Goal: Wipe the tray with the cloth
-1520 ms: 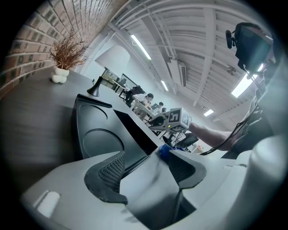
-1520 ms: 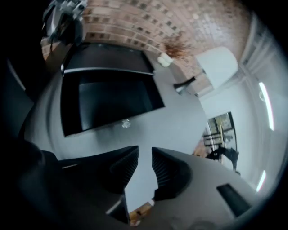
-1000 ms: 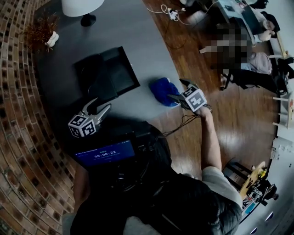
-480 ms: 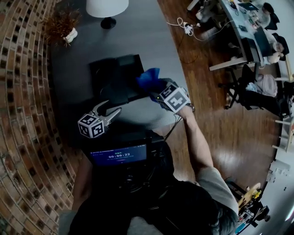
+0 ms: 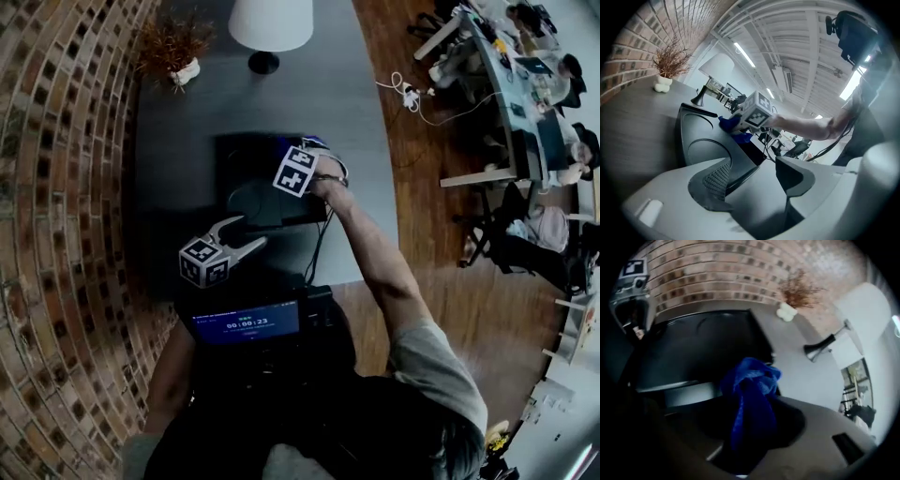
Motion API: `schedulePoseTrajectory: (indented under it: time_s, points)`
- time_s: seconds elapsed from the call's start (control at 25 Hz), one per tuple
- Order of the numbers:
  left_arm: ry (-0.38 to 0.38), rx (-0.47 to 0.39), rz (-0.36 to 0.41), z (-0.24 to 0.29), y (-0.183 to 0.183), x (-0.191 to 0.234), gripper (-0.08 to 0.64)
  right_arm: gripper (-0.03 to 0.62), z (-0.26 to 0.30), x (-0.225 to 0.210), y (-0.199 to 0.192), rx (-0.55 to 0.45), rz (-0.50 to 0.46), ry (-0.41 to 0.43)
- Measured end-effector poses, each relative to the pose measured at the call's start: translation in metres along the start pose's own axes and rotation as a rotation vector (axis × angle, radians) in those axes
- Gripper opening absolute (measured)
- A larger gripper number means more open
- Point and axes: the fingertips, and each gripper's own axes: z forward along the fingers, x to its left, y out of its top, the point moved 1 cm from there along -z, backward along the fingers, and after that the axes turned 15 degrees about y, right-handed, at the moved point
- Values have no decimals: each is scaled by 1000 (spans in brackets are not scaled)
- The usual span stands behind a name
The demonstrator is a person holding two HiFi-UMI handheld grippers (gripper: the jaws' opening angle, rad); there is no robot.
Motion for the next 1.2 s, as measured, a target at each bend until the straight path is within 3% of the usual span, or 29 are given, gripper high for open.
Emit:
schedulePoseTrajectory:
  time_s: [0.08, 0.12, 0.24, 0.52, 0.6, 0.64, 0.68, 0.8, 0.84, 0.92, 1.0, 1.08, 1.2]
  points:
    - [4, -2, 13, 1, -1, 0, 293, 179, 4, -21, 5, -62, 63, -59]
    - [6, -4, 17, 1, -2, 0, 293, 179, 8, -20, 7, -68, 47, -66]
    - [11, -16, 17, 2, 0, 1, 293, 178, 12, 2, 11, -44, -121, -33]
    - [31, -31, 22, 1, -1, 5, 291, 178, 2, 132, -25, 78, -582, 273]
    - [33, -33, 28, 1, -1, 5, 288, 156, -1, 149, -38, 99, -624, 352]
    - [35, -34, 30, 1, -1, 5, 287, 156, -3, 139, -40, 102, -596, 339]
    - [37, -34, 33, 1, -1, 5, 284, 158, -5, 117, -37, 96, -539, 274]
    - [42, -30, 42, 1, -2, 4, 273, 160, -14, 19, -18, 93, -318, -69]
    - [43, -28, 43, 2, -3, 3, 270, 161, -13, -3, -13, 102, -260, -137]
    - [45, -25, 37, 2, -4, 2, 259, 164, 0, -19, -9, 152, -224, -175]
    - [45, -23, 33, 2, -5, 2, 259, 161, 13, -13, -14, 254, -294, -187]
    - [46, -22, 34, 3, -3, 3, 259, 160, 15, 7, -23, 332, -380, -132]
    - [47, -24, 34, 3, -2, 5, 259, 161, 6, 80, -40, 354, -568, 182]
